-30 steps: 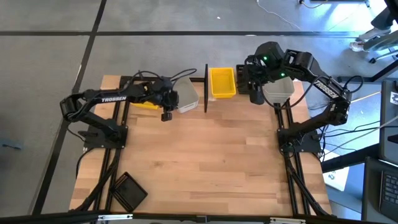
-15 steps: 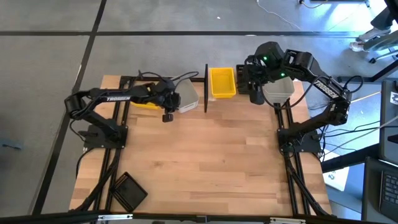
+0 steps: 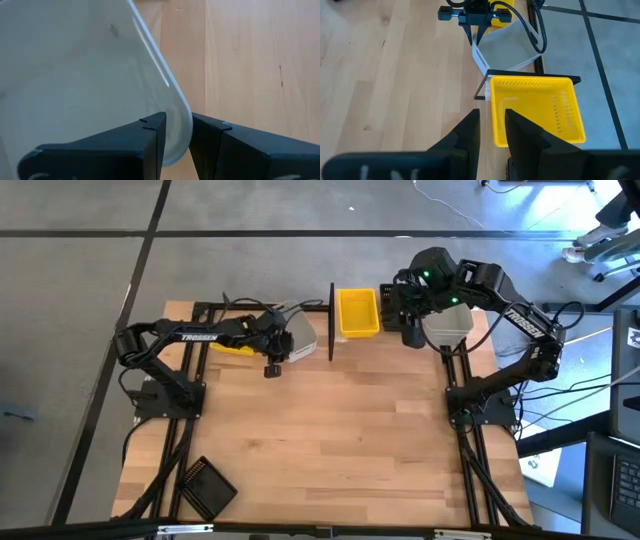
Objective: Stack baskets on shelf by color
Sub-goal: Stack the white bin on top of the white bin on the shelf
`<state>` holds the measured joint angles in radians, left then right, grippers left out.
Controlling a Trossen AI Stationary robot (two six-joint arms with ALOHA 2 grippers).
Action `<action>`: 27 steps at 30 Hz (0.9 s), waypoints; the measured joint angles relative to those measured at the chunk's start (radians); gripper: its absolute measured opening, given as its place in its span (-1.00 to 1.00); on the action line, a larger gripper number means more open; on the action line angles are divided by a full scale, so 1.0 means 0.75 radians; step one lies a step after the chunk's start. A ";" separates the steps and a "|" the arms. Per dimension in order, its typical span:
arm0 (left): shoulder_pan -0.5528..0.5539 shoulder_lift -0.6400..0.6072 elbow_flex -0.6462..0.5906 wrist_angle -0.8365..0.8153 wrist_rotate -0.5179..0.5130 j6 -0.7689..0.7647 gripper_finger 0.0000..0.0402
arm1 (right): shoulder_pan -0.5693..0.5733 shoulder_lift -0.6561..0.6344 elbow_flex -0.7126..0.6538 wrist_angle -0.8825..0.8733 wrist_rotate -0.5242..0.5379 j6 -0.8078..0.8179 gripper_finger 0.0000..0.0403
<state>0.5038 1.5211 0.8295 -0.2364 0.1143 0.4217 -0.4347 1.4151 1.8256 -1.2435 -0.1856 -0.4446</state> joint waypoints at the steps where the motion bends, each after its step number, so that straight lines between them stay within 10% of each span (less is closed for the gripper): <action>1: -0.005 0.000 0.000 0.003 0.000 0.000 -0.69 | 0.000 0.000 0.000 0.000 0.000 0.000 -0.55; 27: -0.284 -0.022 0.085 -0.198 0.093 -0.066 -0.99 | 0.000 0.000 -0.001 -0.016 0.001 0.079 -0.55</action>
<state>0.2907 1.5050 0.8935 -0.3847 0.1841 0.3725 -0.4347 1.4151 1.8252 -1.2552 -0.1852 -0.3855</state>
